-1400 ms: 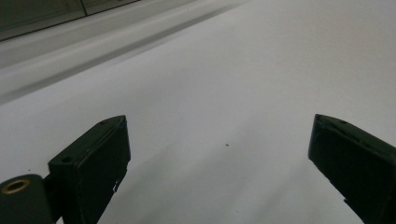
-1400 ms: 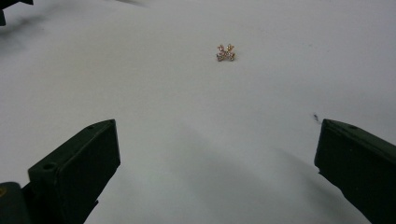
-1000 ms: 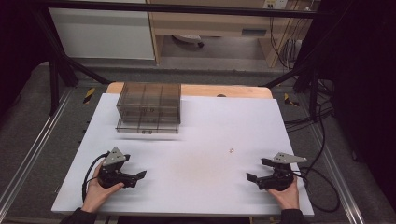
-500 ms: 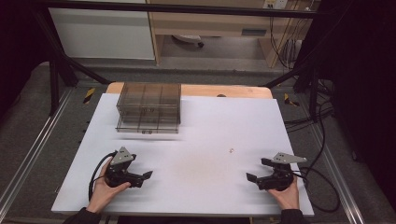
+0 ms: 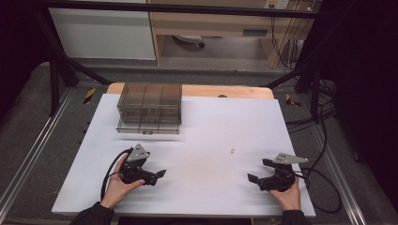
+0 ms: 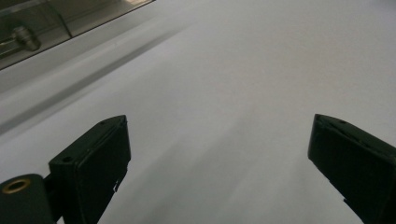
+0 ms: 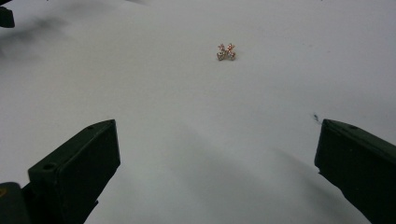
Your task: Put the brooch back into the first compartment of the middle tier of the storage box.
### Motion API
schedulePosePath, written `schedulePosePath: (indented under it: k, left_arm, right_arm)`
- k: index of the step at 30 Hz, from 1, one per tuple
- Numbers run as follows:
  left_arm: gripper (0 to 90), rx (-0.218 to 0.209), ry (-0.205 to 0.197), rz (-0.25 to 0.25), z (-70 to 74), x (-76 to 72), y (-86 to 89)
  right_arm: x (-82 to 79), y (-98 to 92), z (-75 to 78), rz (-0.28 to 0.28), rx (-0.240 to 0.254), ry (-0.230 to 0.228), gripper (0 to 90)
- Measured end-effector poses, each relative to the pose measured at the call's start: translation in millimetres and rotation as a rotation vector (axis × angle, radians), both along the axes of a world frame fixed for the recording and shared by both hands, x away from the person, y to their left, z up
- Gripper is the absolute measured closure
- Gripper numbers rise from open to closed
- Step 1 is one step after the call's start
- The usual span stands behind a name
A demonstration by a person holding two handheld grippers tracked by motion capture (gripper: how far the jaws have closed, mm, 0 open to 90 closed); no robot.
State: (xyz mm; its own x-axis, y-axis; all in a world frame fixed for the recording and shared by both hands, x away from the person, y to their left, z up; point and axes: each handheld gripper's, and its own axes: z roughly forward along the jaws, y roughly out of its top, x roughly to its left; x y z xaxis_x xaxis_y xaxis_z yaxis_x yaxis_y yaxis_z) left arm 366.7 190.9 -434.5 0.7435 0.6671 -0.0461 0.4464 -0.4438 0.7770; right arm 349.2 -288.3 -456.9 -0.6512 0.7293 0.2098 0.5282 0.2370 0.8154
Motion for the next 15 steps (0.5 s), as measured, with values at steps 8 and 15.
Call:
schedulePosePath:
  k: [8,15]
  left_arm:
    - [5.8,0.003,-0.002,-0.015,2.4,5.6,-19.5]
    - [6.1,0.006,-0.007,-0.027,5.6,11.2,-36.1]
  right_arm:
    - [0.0,0.2,-0.1,0.002,-0.002,0.003,0.5]
    - [0.4,0.4,-0.6,0.003,-0.007,0.0,0.5]
